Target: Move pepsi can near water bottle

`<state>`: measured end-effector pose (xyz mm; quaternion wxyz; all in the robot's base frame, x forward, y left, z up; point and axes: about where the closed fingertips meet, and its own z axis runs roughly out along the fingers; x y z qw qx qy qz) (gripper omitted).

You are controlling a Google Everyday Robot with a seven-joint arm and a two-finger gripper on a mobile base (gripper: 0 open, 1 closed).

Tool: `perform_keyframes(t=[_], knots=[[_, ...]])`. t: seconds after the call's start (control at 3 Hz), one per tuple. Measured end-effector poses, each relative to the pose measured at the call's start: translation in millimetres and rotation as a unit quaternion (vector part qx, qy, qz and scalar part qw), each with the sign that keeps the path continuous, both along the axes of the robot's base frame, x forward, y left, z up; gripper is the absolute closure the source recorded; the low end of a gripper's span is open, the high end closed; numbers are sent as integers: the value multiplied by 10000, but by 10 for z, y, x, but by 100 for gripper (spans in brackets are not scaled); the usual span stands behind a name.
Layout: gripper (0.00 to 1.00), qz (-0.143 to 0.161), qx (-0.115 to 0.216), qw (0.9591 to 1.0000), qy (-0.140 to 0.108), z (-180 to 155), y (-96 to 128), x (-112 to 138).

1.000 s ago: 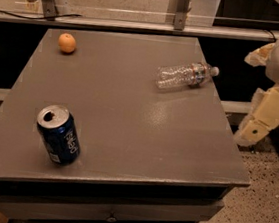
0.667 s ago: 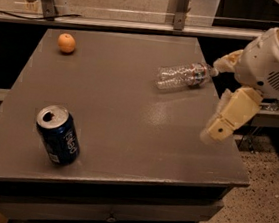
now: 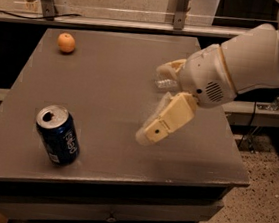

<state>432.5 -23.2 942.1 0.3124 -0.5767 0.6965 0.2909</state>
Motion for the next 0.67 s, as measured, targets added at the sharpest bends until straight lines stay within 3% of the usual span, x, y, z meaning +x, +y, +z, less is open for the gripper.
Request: perform_keyframes(t=[0.33, 0.67], knots=[[0, 372, 418, 9984, 3, -97, 412, -151], [0, 472, 477, 9977, -12, -99, 497, -192]])
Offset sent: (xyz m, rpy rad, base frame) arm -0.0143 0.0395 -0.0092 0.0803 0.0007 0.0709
